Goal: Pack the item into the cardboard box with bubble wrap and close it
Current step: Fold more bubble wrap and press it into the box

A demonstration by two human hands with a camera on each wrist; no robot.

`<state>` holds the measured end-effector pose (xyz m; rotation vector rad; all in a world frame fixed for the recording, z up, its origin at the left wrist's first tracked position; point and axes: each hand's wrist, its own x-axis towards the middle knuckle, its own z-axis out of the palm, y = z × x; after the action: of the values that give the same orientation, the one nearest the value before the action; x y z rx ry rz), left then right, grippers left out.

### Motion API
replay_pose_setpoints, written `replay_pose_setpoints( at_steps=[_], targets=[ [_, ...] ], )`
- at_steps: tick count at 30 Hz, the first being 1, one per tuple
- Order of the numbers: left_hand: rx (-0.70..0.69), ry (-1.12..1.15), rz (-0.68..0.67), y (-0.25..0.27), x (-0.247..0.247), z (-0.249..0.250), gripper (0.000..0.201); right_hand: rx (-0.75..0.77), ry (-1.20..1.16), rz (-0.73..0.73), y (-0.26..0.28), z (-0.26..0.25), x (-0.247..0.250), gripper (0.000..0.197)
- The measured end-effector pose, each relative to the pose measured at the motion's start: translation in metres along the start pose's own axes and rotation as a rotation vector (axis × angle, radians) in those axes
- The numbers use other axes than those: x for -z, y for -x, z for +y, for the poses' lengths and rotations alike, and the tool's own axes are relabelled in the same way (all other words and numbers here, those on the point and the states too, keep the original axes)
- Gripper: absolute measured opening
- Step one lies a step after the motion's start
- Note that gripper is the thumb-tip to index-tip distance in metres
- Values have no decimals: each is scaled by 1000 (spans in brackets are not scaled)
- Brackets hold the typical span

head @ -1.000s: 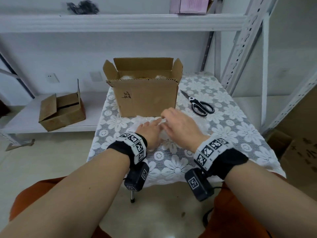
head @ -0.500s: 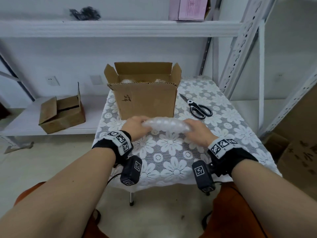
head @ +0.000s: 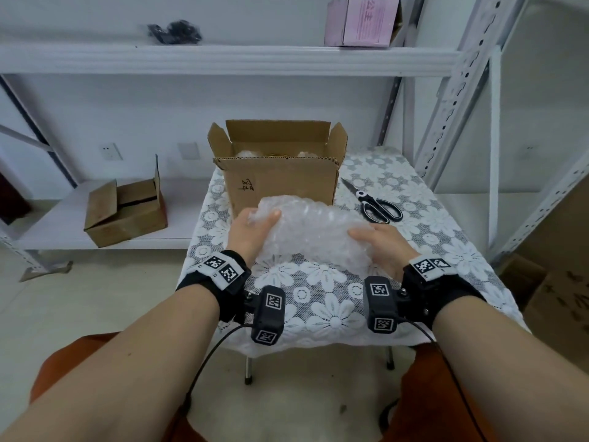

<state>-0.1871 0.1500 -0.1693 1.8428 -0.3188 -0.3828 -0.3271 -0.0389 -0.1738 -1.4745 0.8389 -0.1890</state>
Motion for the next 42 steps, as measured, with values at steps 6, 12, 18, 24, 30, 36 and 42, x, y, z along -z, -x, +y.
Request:
replay_pose_setpoints(
  at_steps=[6,12,18,24,30,36,42],
  targets=[
    [144,430,-107,0,6,18,84,-141,-288,-86,11,0,2,32],
    [137,464,-259,9,4,33,90,-132,-500,-118,19,-5,-6,35],
    [66,324,-96,3,5,30,84,-27,-439,-143,11,-3,-5,48],
    [117,260,-190,3,9,23,48,584,774,272,16,-11,-20,78],
    [219,363,-362,12,2,31,20,705,843,-102,32,-19,-56,102],
    [197,392,-643,16,14,33,30,674,795,-239,29,-27,-57,117],
    [109,476,-607,17,11,30,54,634,729,-171,28,-35,-57,81]
  ],
)
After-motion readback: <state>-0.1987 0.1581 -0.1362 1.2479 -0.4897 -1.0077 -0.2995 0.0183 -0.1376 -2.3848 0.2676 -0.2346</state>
